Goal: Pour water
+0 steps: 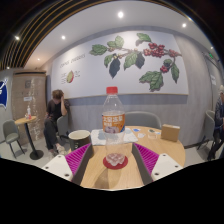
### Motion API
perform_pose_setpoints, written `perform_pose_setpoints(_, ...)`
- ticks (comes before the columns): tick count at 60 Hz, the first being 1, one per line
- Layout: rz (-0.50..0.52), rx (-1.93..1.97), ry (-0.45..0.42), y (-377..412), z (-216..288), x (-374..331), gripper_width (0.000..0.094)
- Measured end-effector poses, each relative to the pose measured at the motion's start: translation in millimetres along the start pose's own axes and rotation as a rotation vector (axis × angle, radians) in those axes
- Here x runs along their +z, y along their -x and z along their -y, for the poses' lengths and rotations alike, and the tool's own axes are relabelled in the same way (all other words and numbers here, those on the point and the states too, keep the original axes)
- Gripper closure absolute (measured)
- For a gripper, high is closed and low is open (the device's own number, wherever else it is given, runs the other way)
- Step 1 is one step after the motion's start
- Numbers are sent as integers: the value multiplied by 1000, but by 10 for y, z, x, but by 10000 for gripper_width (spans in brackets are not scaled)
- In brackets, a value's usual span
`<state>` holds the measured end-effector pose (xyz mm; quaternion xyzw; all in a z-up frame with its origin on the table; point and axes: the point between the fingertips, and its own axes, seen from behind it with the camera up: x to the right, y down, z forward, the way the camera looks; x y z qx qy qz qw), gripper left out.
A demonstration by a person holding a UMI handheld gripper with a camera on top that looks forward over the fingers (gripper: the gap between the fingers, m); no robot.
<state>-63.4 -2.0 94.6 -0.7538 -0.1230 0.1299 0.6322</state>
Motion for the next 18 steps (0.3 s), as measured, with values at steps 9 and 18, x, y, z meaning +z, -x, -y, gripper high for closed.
perform_pose_setpoints(9, 52, 30, 42, -93, -164, -676, 87)
perform_pose_setpoints(18, 63, 55, 43, -165, -282, -958, 85)
